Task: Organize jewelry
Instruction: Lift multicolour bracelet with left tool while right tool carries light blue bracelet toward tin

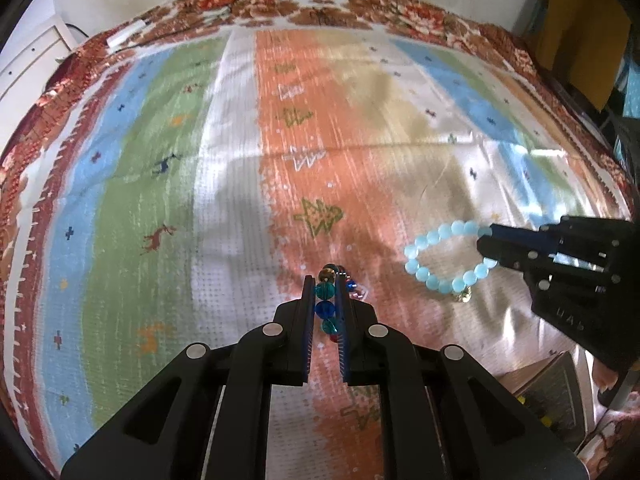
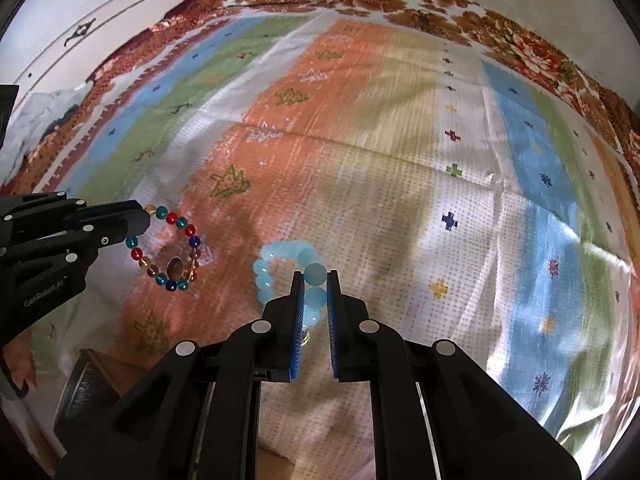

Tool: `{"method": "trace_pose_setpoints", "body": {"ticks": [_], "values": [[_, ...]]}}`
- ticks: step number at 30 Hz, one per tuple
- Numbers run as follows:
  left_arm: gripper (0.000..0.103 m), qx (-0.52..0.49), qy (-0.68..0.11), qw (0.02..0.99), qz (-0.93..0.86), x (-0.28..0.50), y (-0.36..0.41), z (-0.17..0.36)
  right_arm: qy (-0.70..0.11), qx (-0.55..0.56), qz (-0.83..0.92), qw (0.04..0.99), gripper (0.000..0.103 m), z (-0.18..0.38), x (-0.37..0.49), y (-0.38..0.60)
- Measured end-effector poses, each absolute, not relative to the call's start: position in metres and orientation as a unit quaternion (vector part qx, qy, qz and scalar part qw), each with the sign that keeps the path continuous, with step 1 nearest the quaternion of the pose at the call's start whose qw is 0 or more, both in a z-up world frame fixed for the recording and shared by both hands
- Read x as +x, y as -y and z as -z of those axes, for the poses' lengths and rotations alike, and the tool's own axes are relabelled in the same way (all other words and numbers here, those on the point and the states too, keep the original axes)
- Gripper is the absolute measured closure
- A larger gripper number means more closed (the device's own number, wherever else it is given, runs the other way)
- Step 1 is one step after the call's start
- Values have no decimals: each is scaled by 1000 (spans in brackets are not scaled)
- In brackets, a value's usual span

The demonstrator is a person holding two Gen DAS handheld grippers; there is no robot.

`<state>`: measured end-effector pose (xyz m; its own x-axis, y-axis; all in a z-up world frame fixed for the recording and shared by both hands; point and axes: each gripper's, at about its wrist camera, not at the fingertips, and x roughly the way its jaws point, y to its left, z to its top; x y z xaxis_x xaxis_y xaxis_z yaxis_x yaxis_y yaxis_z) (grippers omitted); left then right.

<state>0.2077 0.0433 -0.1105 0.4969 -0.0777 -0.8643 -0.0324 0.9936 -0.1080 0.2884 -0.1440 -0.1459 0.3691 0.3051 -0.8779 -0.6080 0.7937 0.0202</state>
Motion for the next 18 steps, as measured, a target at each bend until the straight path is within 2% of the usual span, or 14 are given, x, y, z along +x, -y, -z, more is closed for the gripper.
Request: {"method": "trace_pose_setpoints", "body": {"ticks": [18], "values": [[94, -68, -453, 889, 5, 195, -40, 90, -462, -125, -283, 832, 91, 121, 270, 155]]}}
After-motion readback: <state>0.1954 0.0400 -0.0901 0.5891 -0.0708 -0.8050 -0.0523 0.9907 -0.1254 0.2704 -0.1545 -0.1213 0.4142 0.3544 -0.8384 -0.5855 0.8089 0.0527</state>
